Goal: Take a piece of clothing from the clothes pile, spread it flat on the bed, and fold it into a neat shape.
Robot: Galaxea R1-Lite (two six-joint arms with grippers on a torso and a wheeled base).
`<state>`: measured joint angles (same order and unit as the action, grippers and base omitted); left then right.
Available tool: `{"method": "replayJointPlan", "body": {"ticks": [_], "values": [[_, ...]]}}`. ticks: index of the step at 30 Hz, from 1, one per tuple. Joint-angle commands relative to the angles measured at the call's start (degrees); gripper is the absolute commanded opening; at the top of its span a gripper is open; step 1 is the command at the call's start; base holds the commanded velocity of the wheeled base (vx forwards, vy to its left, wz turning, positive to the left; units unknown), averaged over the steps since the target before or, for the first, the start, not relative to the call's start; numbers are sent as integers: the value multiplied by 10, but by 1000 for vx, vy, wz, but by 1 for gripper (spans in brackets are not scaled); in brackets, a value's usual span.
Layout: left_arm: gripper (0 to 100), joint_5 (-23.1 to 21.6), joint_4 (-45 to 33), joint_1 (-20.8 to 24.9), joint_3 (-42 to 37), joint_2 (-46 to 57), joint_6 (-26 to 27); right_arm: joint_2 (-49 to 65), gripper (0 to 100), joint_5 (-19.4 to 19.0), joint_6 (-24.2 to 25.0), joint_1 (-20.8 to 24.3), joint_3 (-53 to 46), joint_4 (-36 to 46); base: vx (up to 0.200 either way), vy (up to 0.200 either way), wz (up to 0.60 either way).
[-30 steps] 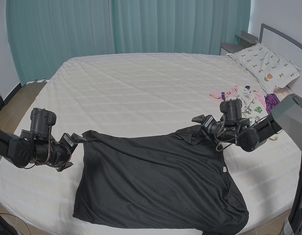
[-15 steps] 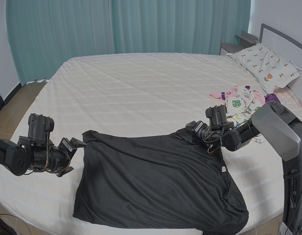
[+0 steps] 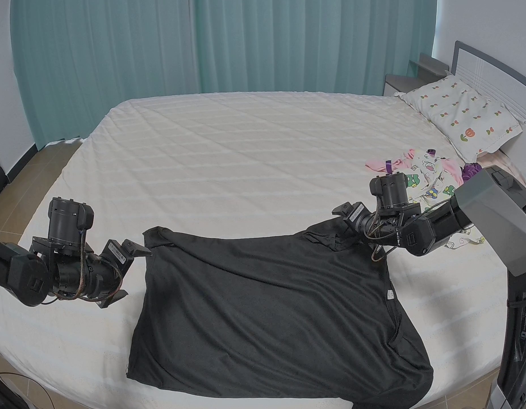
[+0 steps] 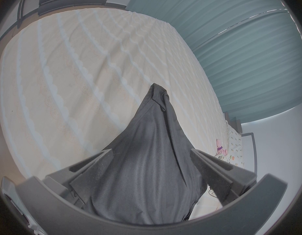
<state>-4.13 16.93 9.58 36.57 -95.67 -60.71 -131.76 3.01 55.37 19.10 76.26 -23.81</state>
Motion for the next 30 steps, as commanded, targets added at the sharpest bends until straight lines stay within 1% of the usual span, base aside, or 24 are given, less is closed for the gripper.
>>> {"method": "replayJointPlan", "body": {"ticks": [1,9,14,18,20,22,23,24,25,27,30], "values": [[100,0,0,0,0,-1,0,17,100,0,-1,11,-28,-1,0,0,0],[100,0,0,0,0,-3,0,-12,100,2,-2,19,-19,-7,0,0,0],[100,0,0,0,0,-4,0,-31,100,1,0,14,20,-10,0,0,0],[100,0,1,0,1,-7,0,-63,100,-7,-1,5,75,-14,0,0,0],[100,0,1,0,1,-10,0,-91,100,-6,-1,2,115,-16,0,0,0],[100,0,1,0,1,-9,0,-110,100,-7,0,-12,173,-16,0,0,0],[100,0,1,-1,1,-9,0,-112,100,-8,0,-13,177,-16,0,0,0],[100,1,1,-1,1,-10,0,-121,100,-7,4,-22,227,-17,0,0,0],[100,1,1,-2,1,-10,0,-132,100,-6,5,-27,257,-21,0,0,0],[100,1,1,-2,2,-10,0,-146,100,0,5,-32,287,-32,0,0,0],[100,1,1,-2,2,-11,0,-160,100,2,2,-33,295,-55,0,0,0]]}}
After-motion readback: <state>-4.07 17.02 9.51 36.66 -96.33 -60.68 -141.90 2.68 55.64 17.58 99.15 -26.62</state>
